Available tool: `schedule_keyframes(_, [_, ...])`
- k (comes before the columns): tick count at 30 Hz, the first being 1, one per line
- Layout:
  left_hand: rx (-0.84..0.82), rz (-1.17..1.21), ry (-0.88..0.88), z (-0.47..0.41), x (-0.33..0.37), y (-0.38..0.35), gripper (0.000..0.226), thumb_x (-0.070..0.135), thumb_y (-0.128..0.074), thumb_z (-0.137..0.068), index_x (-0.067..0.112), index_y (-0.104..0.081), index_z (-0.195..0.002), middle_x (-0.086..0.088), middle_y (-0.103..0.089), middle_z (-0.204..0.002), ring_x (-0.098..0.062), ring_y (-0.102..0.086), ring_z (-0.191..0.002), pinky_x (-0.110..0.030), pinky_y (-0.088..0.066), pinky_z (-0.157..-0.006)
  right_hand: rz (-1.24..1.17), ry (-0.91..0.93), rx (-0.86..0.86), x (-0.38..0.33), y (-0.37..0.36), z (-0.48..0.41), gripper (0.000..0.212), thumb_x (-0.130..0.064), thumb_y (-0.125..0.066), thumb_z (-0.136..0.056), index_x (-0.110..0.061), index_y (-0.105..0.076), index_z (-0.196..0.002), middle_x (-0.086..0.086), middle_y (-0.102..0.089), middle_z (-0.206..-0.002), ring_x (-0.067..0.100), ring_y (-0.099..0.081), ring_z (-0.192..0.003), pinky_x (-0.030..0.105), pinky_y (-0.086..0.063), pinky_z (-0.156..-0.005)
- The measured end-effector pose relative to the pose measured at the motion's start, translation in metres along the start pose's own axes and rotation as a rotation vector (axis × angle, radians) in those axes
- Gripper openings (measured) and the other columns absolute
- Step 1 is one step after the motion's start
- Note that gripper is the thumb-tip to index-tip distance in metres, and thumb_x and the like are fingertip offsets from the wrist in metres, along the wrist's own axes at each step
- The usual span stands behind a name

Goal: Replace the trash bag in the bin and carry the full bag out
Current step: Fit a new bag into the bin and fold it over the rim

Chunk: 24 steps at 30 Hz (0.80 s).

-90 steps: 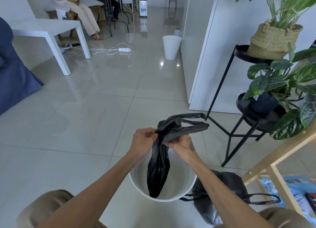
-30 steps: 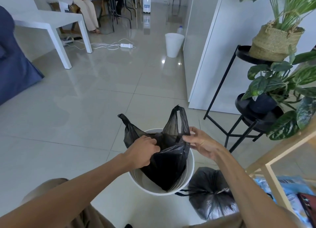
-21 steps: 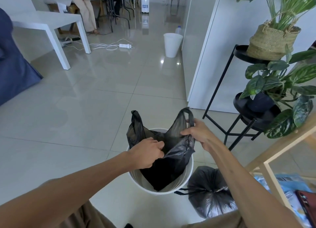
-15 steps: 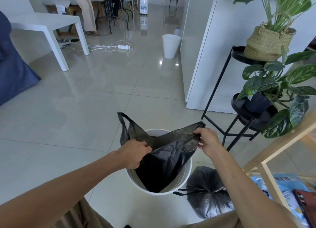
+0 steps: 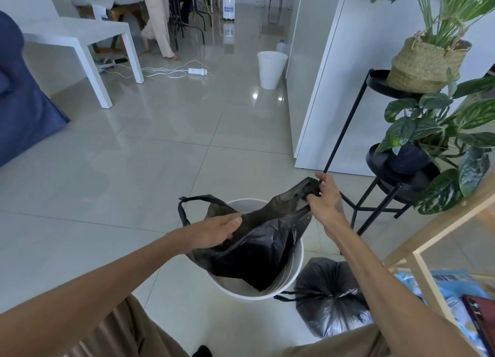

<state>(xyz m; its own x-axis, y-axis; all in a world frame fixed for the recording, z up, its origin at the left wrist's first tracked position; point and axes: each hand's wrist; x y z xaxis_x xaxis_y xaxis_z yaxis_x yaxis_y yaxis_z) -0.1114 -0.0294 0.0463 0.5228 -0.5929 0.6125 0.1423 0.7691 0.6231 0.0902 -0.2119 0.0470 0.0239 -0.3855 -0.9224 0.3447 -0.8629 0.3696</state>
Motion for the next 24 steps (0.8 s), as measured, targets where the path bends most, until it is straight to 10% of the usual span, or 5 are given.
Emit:
schedule_keyframes(6, [0.232, -0.29, -0.351, -0.015, 0.008, -0.002, 0.044, 0.017, -0.052, -0.099, 0.023, -0.054, -0.142, -0.008, -0.071, -0.121, -0.026, -0.065, -0.112, -0.033, -0.049, -0.099, 0.345, 0.223, -0.13, -0.013, -0.004, 0.004, 0.086, 0.024, -0.045, -0.08, -0.027, -0.037, -0.149, 0.013, -0.05, -0.144, 0.032, -0.064, -0.105, 0.035, -0.061, -0.075])
schedule_keyframes(12, [0.128, -0.992, -0.077, -0.03, -0.031, 0.011, 0.054, 0.064, -0.046, -0.093, 0.028, -0.06, -0.13, -0.008, -0.053, -0.14, -0.035, -0.037, -0.139, -0.056, -0.019, -0.118, 0.385, 0.31, -0.216, -0.007, 0.011, 0.003, 0.065, 0.023, -0.053, -0.076, -0.022, -0.052, -0.123, 0.0, -0.058, -0.113, 0.018, -0.059, -0.094, 0.013, -0.047, -0.069])
schedule_keyframes(16, [0.171, -1.01, 0.003, -0.026, -0.059, 0.004, 0.075, 0.076, -0.047, -0.085, 0.035, -0.04, -0.149, -0.009, -0.014, -0.167, -0.04, -0.011, -0.152, -0.061, -0.01, -0.12, 0.445, 0.283, -0.343, 0.002, 0.036, -0.003, 0.069, 0.023, -0.054, -0.079, -0.025, -0.052, -0.128, -0.001, -0.053, -0.127, 0.017, -0.056, -0.108, 0.01, -0.048, -0.066])
schedule_keyframes(21, [0.258, -0.76, 0.113, -0.028, -0.049, 0.004, 0.091, 0.063, -0.072, -0.073, 0.03, -0.032, -0.148, -0.007, -0.016, -0.163, -0.037, -0.051, -0.127, -0.047, -0.047, -0.094, 0.651, 0.2, -0.356, -0.021, 0.036, -0.006, 0.069, -0.001, -0.068, -0.085, -0.022, -0.044, -0.146, 0.006, -0.044, -0.15, 0.025, -0.045, -0.135, 0.027, -0.042, -0.095])
schedule_keyframes(24, [0.286, -0.716, 0.1, -0.031, -0.038, -0.001, 0.1, 0.055, -0.078, -0.071, 0.024, -0.025, -0.151, -0.007, -0.014, -0.162, -0.038, -0.053, -0.124, -0.047, -0.051, -0.088, 0.698, 0.526, -0.194, -0.049, 0.011, 0.028, 0.057, -0.014, -0.074, -0.084, -0.019, -0.052, -0.137, 0.002, -0.047, -0.145, 0.019, -0.042, -0.132, 0.023, -0.028, -0.107])
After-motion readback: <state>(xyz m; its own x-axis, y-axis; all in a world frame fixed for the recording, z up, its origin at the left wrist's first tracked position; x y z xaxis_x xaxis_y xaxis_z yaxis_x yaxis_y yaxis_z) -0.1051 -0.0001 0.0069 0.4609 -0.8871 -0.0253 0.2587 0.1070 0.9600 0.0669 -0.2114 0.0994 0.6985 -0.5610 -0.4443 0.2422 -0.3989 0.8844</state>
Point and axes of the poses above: each hand's wrist, its own z-axis away from the middle knuckle, its own y-axis out of the back of the hand, x = y × z
